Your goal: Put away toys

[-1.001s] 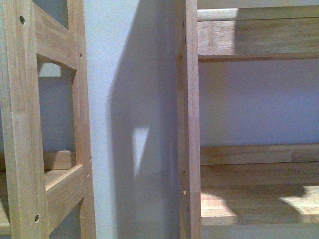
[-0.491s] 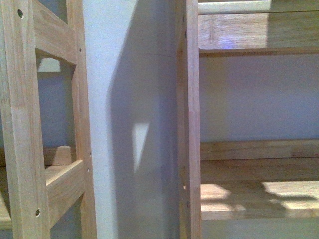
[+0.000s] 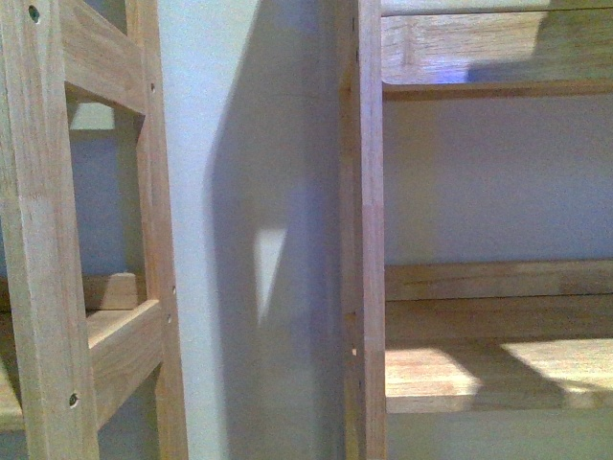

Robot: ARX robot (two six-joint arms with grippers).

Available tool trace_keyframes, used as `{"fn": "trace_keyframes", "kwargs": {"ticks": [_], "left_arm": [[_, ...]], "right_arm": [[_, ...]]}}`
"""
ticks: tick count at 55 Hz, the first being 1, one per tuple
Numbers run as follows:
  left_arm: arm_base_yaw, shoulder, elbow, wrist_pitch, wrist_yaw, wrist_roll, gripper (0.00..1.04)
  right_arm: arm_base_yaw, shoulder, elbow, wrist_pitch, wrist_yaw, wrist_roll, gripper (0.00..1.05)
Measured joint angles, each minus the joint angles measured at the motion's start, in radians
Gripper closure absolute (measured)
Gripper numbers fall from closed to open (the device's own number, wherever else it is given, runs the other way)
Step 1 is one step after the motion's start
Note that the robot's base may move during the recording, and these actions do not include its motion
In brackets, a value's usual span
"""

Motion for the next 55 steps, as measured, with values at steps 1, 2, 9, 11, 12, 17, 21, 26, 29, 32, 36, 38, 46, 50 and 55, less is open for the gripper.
{"fn": "trace_keyframes", "kwargs": {"ticks": [1, 2, 9, 11, 12, 17, 21, 26, 29, 32, 36, 38, 46, 50, 55], "left_arm": [[0.000, 0.000, 0.000, 0.000, 0.000, 0.000, 0.06], [0.000, 0.000, 0.000, 0.000, 0.000, 0.000, 0.06], [0.000, 0.000, 0.000, 0.000, 0.000, 0.000, 0.06], [0.000, 0.000, 0.000, 0.000, 0.000, 0.000, 0.06], [0.000, 0.000, 0.000, 0.000, 0.000, 0.000, 0.06], [0.000, 0.000, 0.000, 0.000, 0.000, 0.000, 0.06], [0.000, 0.000, 0.000, 0.000, 0.000, 0.000, 0.06], [0.000, 0.000, 0.000, 0.000, 0.000, 0.000, 0.06], [0.000, 0.000, 0.000, 0.000, 0.000, 0.000, 0.06], [0.000, 0.000, 0.000, 0.000, 0.000, 0.000, 0.06], [0.000, 0.000, 0.000, 0.000, 0.000, 0.000, 0.06], [0.000, 0.000, 0.000, 0.000, 0.000, 0.000, 0.06], [0.000, 0.000, 0.000, 0.000, 0.000, 0.000, 0.06], [0.000, 0.000, 0.000, 0.000, 0.000, 0.000, 0.06], [0.000, 0.000, 0.000, 0.000, 0.000, 0.000, 0.06]], "right_arm": [[0.003, 0.008, 0.006, -0.005, -0.003, 0.008, 0.98], [0.005, 0.012, 0.009, -0.007, -0.003, 0.010, 0.98], [0.032, 0.064, 0.063, -0.036, -0.008, 0.059, 0.98], [0.045, 0.079, 0.083, -0.044, -0.009, 0.075, 0.98], [0.049, 0.083, 0.087, -0.045, -0.010, 0.079, 0.98], [0.080, 0.107, 0.121, -0.053, -0.015, 0.103, 0.98], [0.112, 0.121, 0.143, -0.062, -0.020, 0.121, 0.98], [0.148, 0.132, 0.153, -0.063, -0.027, 0.140, 0.98], [0.165, 0.134, 0.153, -0.063, -0.027, 0.142, 0.98], [0.180, 0.136, 0.153, -0.063, -0.015, 0.142, 0.98], [0.192, 0.137, 0.152, -0.061, 0.001, 0.141, 0.98], [0.195, 0.137, 0.149, -0.060, 0.001, 0.140, 0.98], [0.185, 0.137, 0.139, -0.056, 0.028, 0.136, 0.98], [0.172, 0.137, 0.139, -0.064, 0.029, 0.137, 0.98], [0.159, 0.137, 0.145, -0.081, 0.027, 0.137, 0.98]]}}
